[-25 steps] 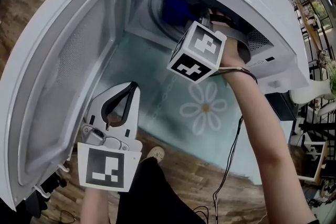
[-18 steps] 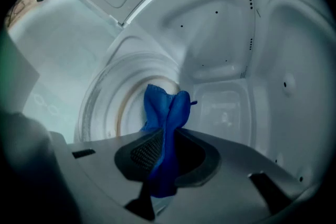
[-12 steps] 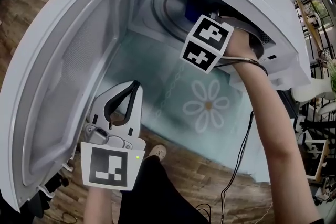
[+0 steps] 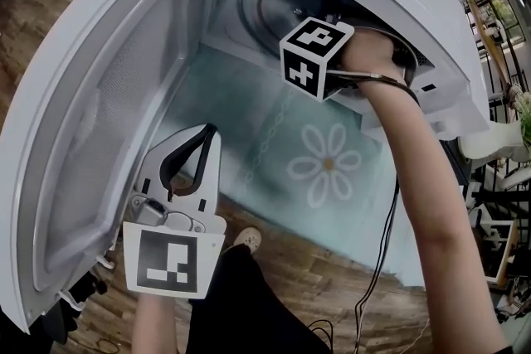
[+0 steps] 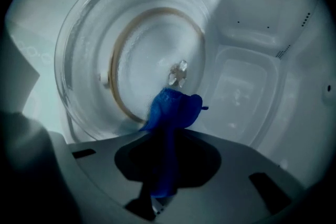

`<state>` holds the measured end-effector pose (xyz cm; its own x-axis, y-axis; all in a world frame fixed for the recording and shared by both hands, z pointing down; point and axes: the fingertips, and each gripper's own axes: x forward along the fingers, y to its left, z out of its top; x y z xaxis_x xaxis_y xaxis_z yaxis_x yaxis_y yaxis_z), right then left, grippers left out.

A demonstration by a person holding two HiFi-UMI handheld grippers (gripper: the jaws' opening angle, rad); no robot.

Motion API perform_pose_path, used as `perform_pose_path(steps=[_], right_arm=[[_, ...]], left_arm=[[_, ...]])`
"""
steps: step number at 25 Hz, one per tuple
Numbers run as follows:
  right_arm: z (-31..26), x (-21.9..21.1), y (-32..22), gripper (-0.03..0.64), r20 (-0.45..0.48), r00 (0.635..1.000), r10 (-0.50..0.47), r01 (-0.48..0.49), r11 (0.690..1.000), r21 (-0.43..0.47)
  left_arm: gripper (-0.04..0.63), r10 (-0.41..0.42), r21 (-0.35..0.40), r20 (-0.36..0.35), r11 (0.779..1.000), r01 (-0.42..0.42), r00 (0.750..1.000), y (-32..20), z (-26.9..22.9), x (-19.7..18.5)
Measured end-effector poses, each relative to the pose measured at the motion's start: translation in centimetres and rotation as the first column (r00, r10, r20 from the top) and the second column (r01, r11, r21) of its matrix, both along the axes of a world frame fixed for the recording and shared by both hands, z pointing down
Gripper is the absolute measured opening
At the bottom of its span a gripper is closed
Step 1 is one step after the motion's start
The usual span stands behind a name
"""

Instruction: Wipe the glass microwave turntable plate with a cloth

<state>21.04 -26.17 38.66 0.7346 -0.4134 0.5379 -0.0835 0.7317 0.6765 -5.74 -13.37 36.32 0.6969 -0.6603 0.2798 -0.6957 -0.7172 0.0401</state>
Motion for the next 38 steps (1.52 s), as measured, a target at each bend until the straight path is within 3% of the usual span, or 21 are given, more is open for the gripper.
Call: perform_pose_path(steps=[9,13,17,21,25,28,33,36,38], right_arm=[[0.1,0.9,0.6,0.055,-0.016,0.998,0.063,-0.064,0.997,-0.052],[-0.7,-0.4,-0.3,0.058,0.033,0.999,-0.009,0.007,0.998,0.056],[-1.9,-2.7,-0.6,0.058,0.125,0.988,-0.094,0.067,0.976,0.206],[-3.5,-5.8,-0.1,0.058,0.192,0.959,-0.209,0.128,0.922,0.365],[-5.8,-8.2,1.0,0.058,0.219,0.921,-0.323,0.176,0.845,0.505],[-7.2,-10.2,2.0,0.058,0.299,0.874,-0.384,0.151,0.798,0.583],[-6.9,-13.3,3.4,0.058,0.43,0.788,-0.44,0.096,0.779,0.619],[-4.8,-14.1,3.5,0.058,0.469,0.77,-0.431,0.081,0.797,0.599],[-3.2,-14.2,3.4,0.058,0.474,0.777,-0.414,0.082,0.813,0.576]], left_arm=[[0.005,-0.003,0.014,0.003,1.0,0.003,1.0,0.3,-0.4,-0.2],[0.005,-0.005,0.011,0.007,1.0,0.005,1.0,0.4,-0.4,-0.4],[0.005,-0.018,-0.001,0.006,1.0,0.018,1.0,0.6,0.0,-0.8],[0.005,-0.015,0.001,0.013,1.0,0.015,1.0,1.0,0.1,-0.9],[0.005,-0.008,0.003,0.015,1.0,0.008,1.0,1.4,0.0,-0.9],[0.005,-0.004,0.004,0.015,1.0,0.004,1.0,1.7,-0.2,-0.9],[0.005,-0.005,-0.001,0.016,1.0,0.005,1.0,1.7,-0.1,-1.1],[0.005,-0.008,-0.007,0.022,1.0,0.008,1.0,1.6,0.2,-1.4],[0.005,-0.009,-0.01,0.03,1.0,0.009,1.0,1.5,0.4,-1.6]])
